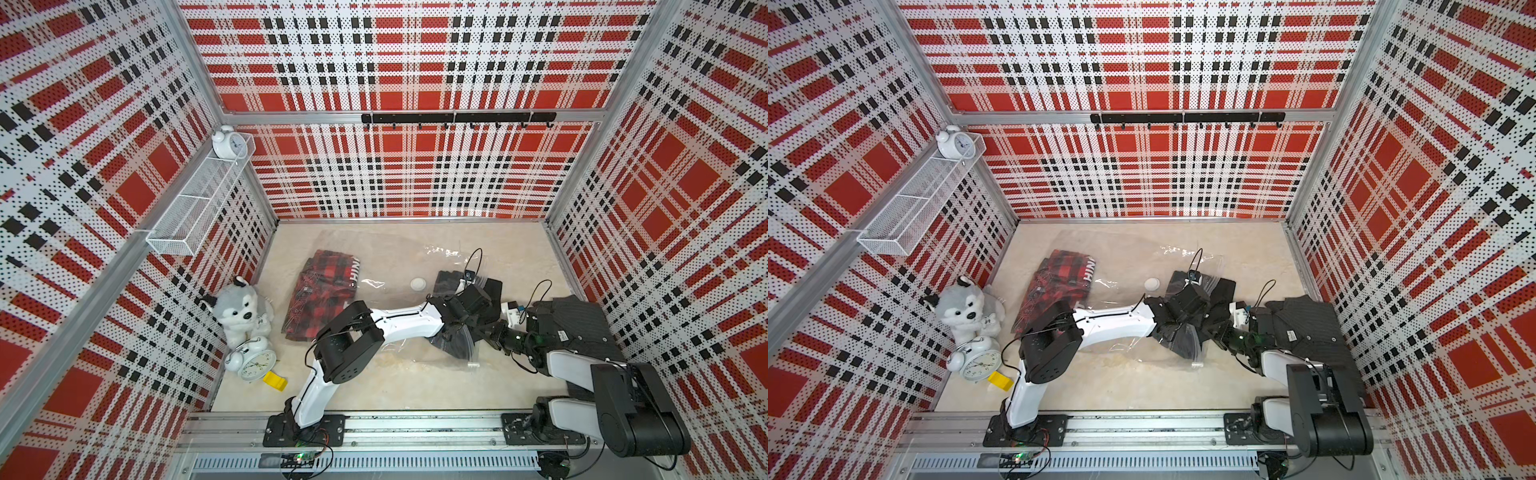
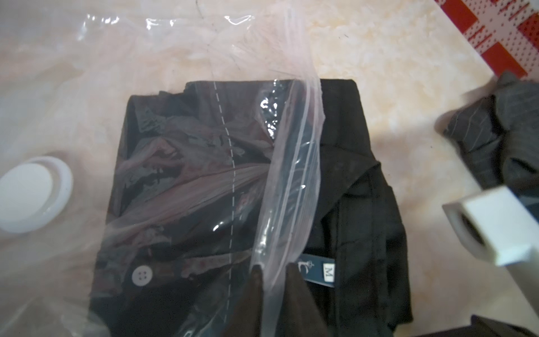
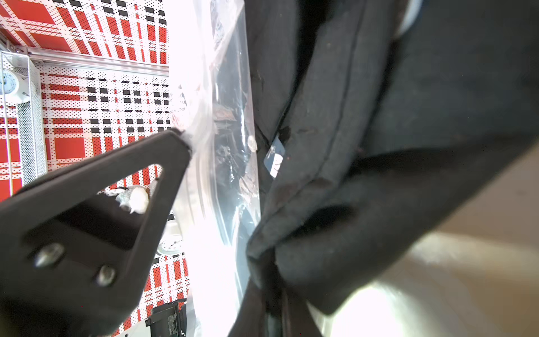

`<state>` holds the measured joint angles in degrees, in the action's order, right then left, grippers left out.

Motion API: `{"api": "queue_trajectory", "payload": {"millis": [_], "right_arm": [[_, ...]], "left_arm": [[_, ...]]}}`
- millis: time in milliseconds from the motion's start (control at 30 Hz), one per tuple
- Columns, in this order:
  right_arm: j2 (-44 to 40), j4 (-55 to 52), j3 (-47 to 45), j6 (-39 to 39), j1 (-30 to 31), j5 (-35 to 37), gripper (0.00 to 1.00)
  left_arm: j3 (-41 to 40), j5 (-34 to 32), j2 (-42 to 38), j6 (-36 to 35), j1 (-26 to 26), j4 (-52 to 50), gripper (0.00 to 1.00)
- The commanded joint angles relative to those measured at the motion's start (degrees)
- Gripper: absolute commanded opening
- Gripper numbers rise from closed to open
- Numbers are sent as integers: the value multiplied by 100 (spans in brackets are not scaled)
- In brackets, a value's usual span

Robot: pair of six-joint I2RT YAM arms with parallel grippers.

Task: Place the folded shirt into the vacuum bag
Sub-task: Place the shirt in the vacuum bag.

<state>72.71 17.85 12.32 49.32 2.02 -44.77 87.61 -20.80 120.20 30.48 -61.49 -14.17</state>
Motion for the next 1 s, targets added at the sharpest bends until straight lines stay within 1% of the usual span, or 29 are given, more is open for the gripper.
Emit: {"api": "queue_trajectory", "payload": {"millis": [0, 100, 233, 367, 467, 633, 700, 867, 900, 933, 967], "right_arm": [[-45, 8, 91, -8, 25, -193, 0], [-102, 72, 102, 52, 59, -367, 0], [-164, 480, 37, 415, 129, -648, 0], [-195, 703, 16, 616, 278, -742, 0], [-148, 878, 8, 757, 495, -743, 0], [46, 1656, -106, 1250, 920, -736, 0], [168, 1723, -112, 1226, 999, -673, 0], [672, 1522, -50, 785, 1011, -409, 0], [751, 1473, -29, 688, 1011, -339, 6], [794, 1347, 1, 576, 1011, -286, 22], [793, 1265, 11, 497, 1011, -236, 32]], "left_arm": [[279, 56, -213, -40, -116, 11, 0], [413, 59, -337, -5, -195, 2, 0], [480, -1, -470, 70, -238, 35, 0], [450, -124, -593, 123, -240, 78, 0], [389, -160, -703, 156, -241, 215, 0], [288, -183, -834, 225, -240, 439, 0], [259, -132, -850, 229, -253, 500, 0], [82, -135, -965, 247, -302, 621, 0], [18, -127, -1005, 248, -302, 643, 0], [-44, -133, -1029, 249, -306, 661, 0], [-96, -143, -1063, 256, -314, 670, 0]]}}
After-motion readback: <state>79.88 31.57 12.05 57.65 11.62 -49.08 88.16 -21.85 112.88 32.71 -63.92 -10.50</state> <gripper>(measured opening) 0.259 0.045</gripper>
